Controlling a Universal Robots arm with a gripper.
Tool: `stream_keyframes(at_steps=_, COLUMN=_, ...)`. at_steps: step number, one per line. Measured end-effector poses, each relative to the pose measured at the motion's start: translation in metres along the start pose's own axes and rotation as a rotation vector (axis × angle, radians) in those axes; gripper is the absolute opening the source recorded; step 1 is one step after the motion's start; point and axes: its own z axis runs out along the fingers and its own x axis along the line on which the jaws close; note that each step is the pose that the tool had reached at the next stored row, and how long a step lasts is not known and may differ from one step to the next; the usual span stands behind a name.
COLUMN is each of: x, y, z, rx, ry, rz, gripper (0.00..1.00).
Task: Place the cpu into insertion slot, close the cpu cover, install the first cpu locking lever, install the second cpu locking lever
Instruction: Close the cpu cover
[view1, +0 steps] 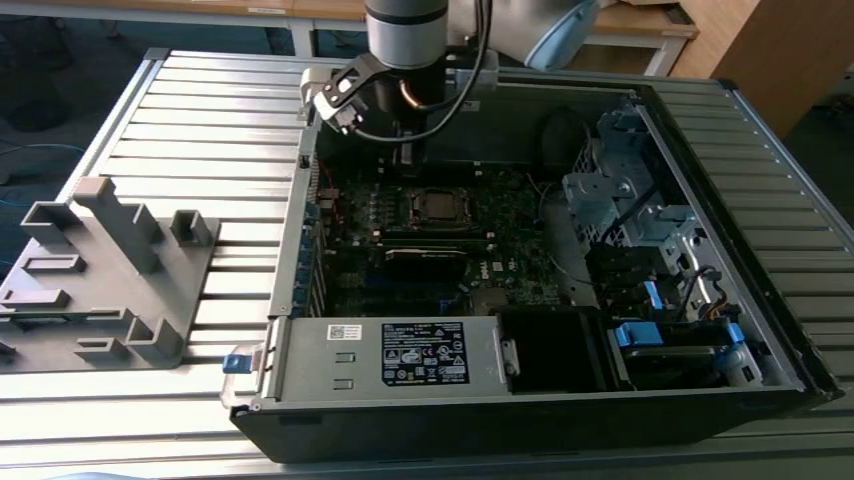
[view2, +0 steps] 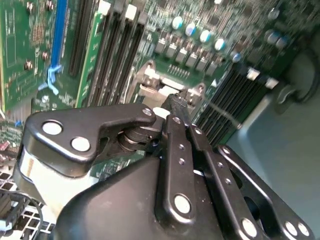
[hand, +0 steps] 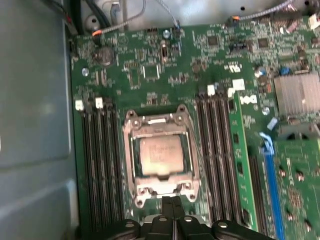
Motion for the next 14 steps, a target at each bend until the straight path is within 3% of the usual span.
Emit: stream_keyframes(at_steps=14, x=-0.0057, y=-0.0457, z=-0.0034, rx=-0.0231, ry=0.0026, rz=0.003, gripper=0.11)
